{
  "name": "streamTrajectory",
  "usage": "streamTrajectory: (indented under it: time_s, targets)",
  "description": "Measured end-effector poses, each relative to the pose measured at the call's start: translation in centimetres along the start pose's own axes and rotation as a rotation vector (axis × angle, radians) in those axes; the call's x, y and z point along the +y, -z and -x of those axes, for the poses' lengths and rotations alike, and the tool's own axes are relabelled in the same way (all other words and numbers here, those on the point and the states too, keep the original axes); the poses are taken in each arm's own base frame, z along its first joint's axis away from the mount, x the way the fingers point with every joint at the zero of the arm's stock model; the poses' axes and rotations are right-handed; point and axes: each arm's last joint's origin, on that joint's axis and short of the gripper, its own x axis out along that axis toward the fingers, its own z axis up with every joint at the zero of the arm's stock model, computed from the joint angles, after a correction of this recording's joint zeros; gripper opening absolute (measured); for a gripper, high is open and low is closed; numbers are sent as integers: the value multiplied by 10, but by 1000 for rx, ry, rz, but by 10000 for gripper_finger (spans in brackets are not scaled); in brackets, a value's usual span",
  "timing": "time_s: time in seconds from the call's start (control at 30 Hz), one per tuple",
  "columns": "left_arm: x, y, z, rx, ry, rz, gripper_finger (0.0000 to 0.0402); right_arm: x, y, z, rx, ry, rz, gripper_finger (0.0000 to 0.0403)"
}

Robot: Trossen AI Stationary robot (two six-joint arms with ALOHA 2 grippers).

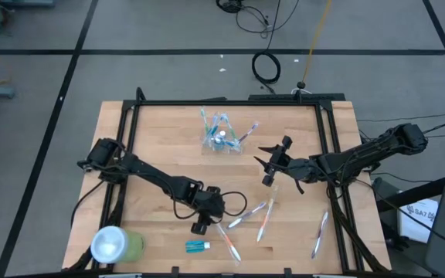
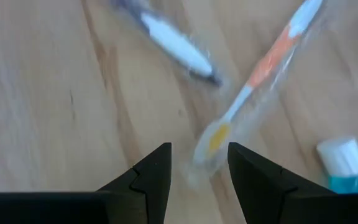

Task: Pick & Place toothbrushing station
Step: Put the left orange toothbrush into the left section of the transparent organizer

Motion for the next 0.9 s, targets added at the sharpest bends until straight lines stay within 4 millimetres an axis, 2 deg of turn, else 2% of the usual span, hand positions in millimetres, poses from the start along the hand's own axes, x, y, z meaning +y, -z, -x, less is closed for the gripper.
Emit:
streamTrajectory:
  time_s: [0.37, 0.57, 0.7, 0.9]
  targets:
    - [6, 3, -1, 25, 21, -63, 163, 0, 0, 0, 0, 0, 0, 155]
    - [6, 7, -16, 38, 77, -61, 163, 0, 0, 0, 1, 0, 1, 155]
    - [9, 8, -19, 42, 77, -78, 161, 0, 0, 0, 3, 0, 3, 155]
    - [15, 10, -18, 55, 86, -59, 102, 0, 1, 0, 6, 0, 6, 155]
